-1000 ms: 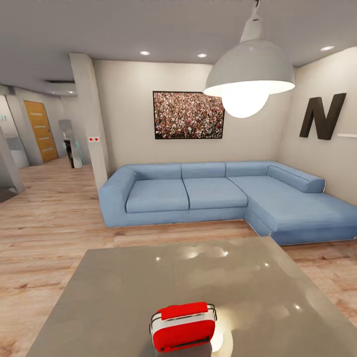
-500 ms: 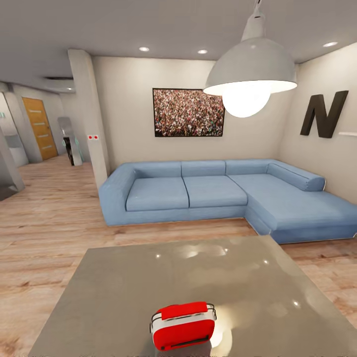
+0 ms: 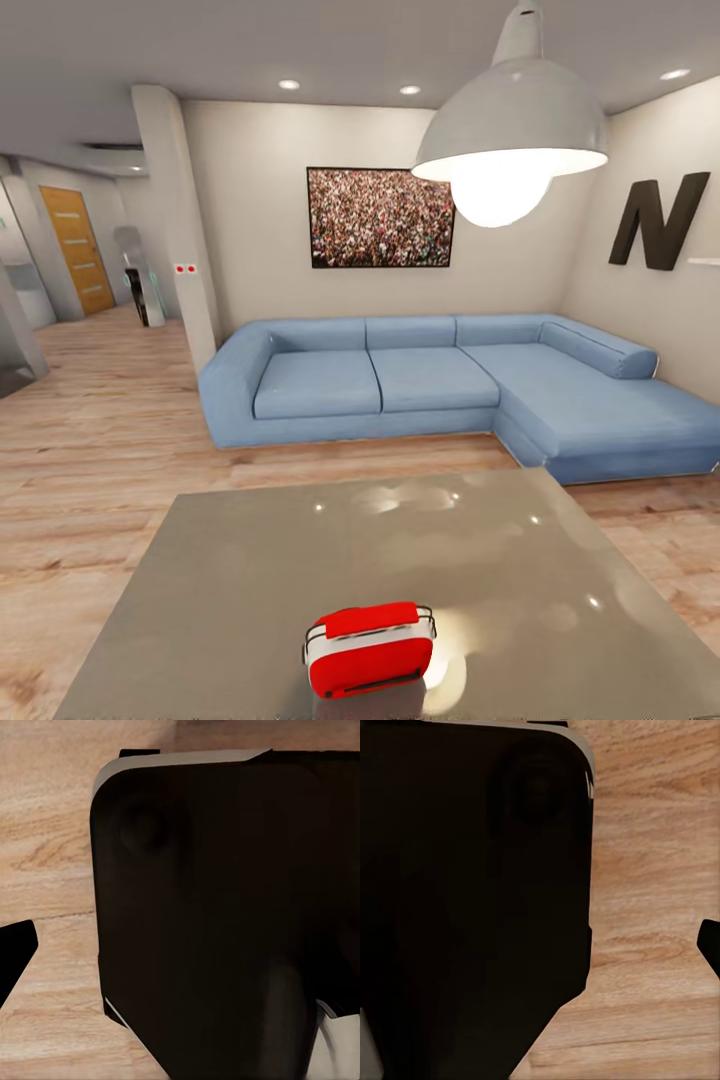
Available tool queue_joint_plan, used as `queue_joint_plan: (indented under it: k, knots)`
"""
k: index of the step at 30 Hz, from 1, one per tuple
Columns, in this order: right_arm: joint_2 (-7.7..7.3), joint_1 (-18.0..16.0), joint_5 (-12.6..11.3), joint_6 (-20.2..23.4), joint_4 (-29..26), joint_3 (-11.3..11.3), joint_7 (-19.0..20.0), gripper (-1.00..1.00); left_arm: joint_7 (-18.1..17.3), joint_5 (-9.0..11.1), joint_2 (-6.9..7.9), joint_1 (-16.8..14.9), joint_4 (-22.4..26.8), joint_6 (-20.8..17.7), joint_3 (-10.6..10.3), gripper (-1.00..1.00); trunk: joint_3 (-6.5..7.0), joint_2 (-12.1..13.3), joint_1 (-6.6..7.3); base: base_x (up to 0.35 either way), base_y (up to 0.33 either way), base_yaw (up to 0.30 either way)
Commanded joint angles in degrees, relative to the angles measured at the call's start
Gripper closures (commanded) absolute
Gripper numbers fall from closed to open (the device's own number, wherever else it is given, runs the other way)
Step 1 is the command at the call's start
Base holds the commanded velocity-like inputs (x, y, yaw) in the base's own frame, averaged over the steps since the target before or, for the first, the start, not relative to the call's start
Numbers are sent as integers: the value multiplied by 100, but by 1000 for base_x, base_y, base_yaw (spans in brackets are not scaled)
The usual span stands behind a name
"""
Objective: Turn on the radio receiver that's on the table in the living room.
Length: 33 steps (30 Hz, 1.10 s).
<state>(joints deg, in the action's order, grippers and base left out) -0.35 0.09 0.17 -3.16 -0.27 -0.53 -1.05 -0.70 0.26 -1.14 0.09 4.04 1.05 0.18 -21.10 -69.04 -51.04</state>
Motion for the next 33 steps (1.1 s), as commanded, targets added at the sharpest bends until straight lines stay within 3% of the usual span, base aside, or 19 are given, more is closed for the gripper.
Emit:
queue_joint_plan:
  k: [1, 33]
  knots:
    - [0, 0, 0, 0, 0, 0, 0, -100, 0, -2, 0, 0, 0, 0, 0, -100, -10, 0, 0, 0, 0, 0]
    - [0, 0, 0, 0, -3, 0, 0, -100, -5, 0, 9, 0, 0, -6, 0, -100, -306, 0, 0, 0, 0, 0]
